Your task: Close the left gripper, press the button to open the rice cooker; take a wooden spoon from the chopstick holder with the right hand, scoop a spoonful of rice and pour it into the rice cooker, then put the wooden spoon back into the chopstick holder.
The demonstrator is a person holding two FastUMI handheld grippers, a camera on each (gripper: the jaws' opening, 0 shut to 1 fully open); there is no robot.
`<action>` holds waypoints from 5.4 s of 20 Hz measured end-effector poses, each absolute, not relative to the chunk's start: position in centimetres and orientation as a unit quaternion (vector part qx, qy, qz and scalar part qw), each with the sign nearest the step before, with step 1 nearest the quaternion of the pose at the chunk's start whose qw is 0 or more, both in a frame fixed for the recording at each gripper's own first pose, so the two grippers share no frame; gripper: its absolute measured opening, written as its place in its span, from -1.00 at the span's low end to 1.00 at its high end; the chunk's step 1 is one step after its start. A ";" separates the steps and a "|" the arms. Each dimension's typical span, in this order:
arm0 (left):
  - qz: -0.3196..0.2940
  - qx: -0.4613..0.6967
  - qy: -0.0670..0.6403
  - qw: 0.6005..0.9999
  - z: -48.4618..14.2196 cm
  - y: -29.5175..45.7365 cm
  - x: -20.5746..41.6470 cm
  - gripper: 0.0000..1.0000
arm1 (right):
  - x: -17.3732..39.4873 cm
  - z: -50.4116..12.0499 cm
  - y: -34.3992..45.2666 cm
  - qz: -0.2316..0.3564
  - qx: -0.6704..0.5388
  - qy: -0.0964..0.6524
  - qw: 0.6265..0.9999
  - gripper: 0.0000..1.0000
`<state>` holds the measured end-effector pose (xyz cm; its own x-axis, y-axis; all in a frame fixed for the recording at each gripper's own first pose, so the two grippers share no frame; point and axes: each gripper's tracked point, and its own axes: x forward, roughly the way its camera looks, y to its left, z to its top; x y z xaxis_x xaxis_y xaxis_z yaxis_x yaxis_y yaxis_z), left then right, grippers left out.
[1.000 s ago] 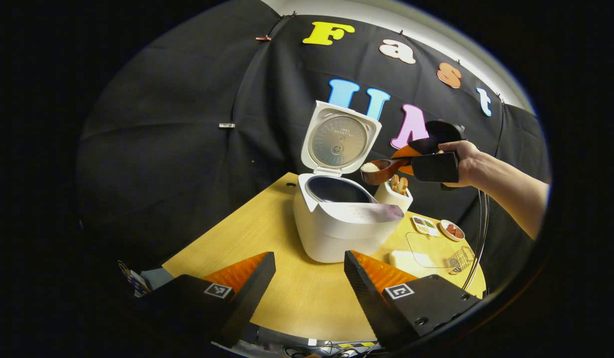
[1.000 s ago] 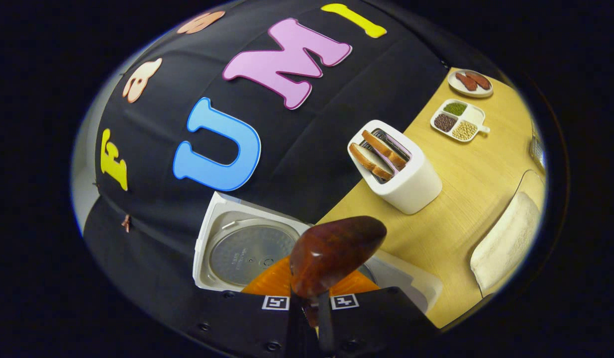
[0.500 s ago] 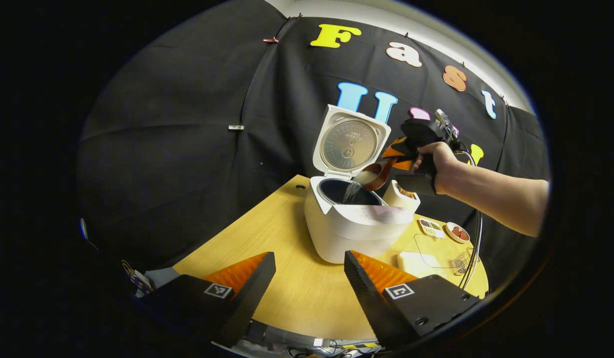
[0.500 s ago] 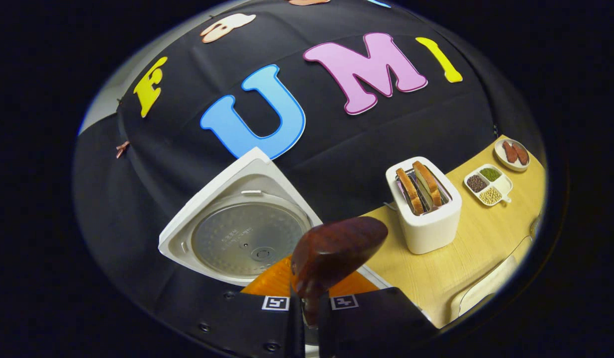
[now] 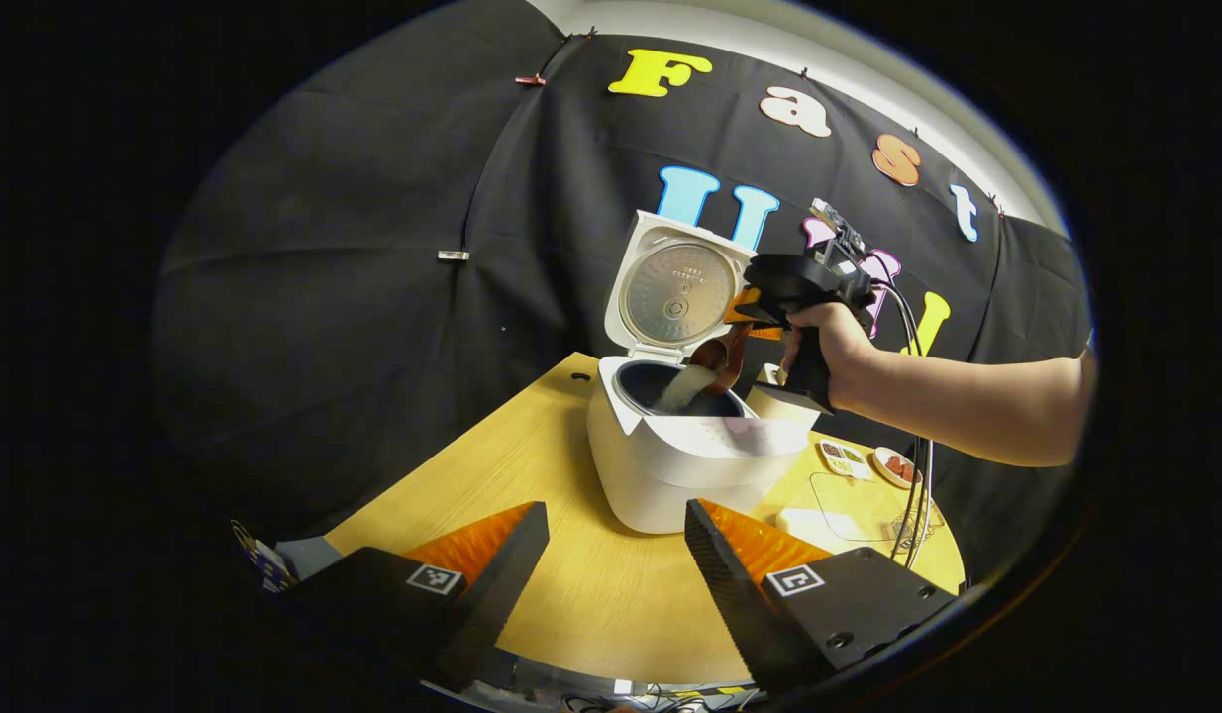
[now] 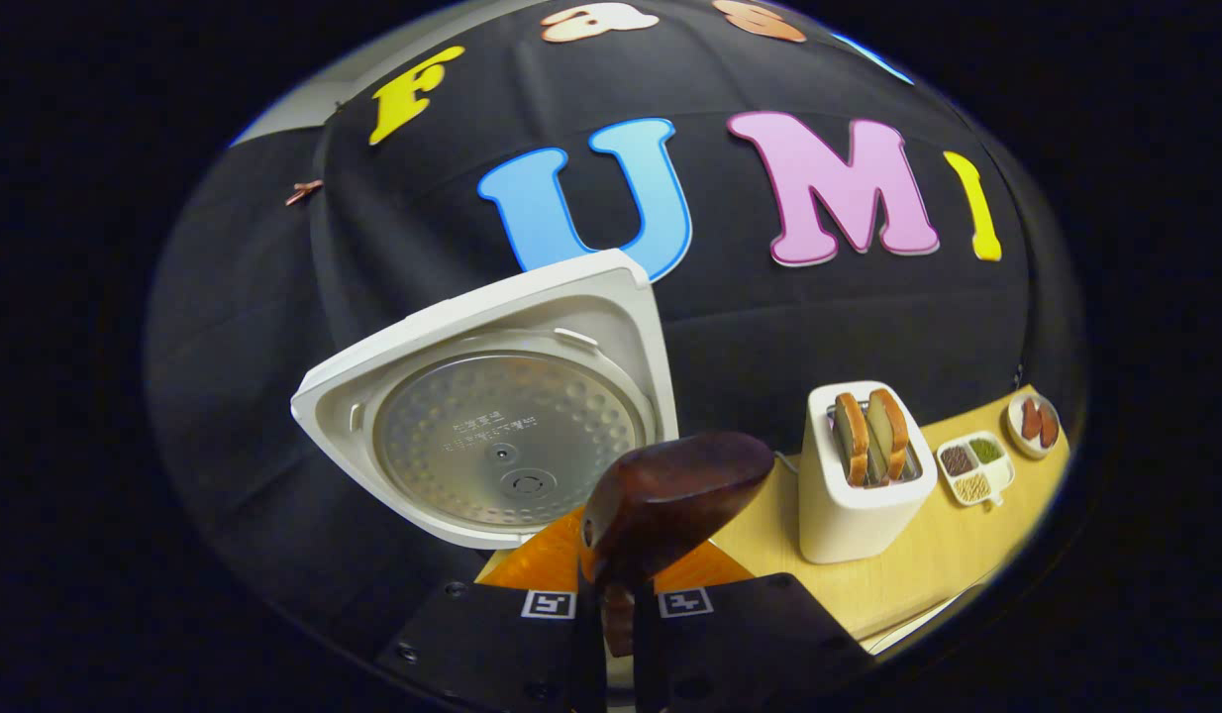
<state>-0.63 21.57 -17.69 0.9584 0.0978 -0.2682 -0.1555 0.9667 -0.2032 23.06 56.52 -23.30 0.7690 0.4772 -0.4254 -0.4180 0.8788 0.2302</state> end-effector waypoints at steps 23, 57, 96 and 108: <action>0.055 -0.084 0.122 0.987 -16.6 21.4 -0.5 0.92 | 20.7 -17.8 56.5 0.340 -0.046 0.145 0.928 -0.77; 0.005 -0.069 0.136 0.988 -13.0 -2.7 5.4 0.92 | 23.4 -20.5 -1.1 0.062 0.081 0.239 0.966 -0.70; 0.188 -0.012 -0.037 0.981 11.5 14.2 18.1 0.91 | 12.0 -25.5 -6.4 0.015 -0.028 0.274 0.961 0.97; 0.137 0.031 -0.027 0.990 19.7 16.4 32.7 0.85 | 9.5 -20.9 -2.6 0.015 0.006 0.240 0.971 0.97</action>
<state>32.66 16.38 19.74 0.9610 0.2696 0.0618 -0.2729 0.9606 0.0530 9.50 -2.65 -20.94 0.8844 0.0320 -0.4657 -0.0260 0.9995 0.0192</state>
